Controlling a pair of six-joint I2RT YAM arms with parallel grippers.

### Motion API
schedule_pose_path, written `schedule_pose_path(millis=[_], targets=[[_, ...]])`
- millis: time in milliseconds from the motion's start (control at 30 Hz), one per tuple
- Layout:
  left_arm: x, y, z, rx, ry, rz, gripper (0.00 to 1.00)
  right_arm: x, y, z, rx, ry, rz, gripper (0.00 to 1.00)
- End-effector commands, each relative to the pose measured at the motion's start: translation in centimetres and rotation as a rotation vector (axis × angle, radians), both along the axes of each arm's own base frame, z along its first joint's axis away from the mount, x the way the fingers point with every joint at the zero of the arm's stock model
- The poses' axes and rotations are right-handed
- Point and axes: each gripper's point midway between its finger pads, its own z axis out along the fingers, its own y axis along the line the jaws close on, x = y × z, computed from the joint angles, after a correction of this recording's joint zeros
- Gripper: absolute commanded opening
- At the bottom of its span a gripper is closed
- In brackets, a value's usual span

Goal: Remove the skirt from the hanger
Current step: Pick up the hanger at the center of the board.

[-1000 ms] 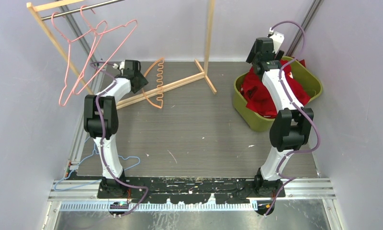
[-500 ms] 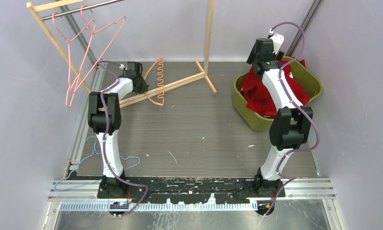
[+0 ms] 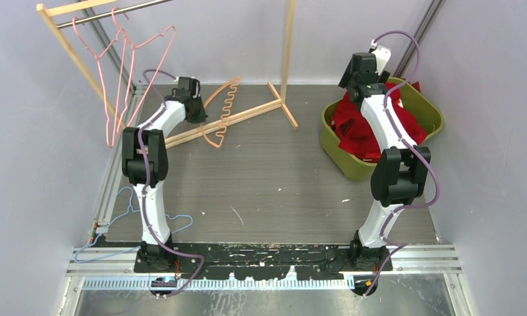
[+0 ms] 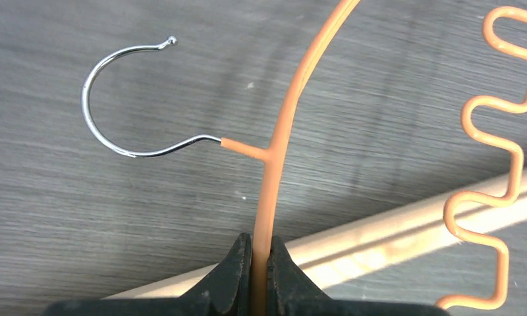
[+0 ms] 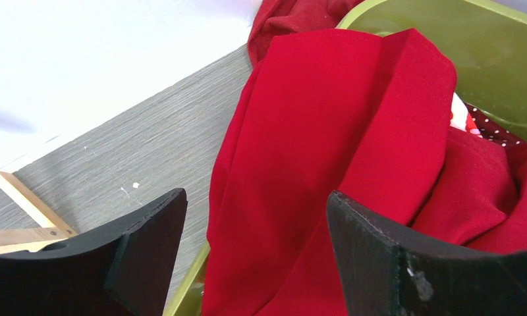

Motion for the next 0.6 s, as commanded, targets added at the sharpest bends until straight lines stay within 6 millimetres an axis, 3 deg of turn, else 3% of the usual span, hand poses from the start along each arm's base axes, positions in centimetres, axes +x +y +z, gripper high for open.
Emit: schedule_pose_path(millis=[0,267,400,567], targets=[[1.5,-2.5,11.8,0.152,-0.240,-0.183,0.00,0.4,0.4,3.6,0.051,-0.104,0.005,0.82],[-1.0,-8.5,16.1,0.372,-0.300,-0.403,0.00,0.0,0.8,5.0,0.075,-0.139,0.018,0.81],[-2.2,-10.0,16.5,0.447,-0.308,-0.446,0.00,-0.3,1.0,5.6,0.085,-0.152,0.027,0.80],[-3.1,-10.9,16.0,0.408,-0.300,-0.443,0.00,-1.1,0.9,6.4,0.089,-0.170,0.027,0.80]])
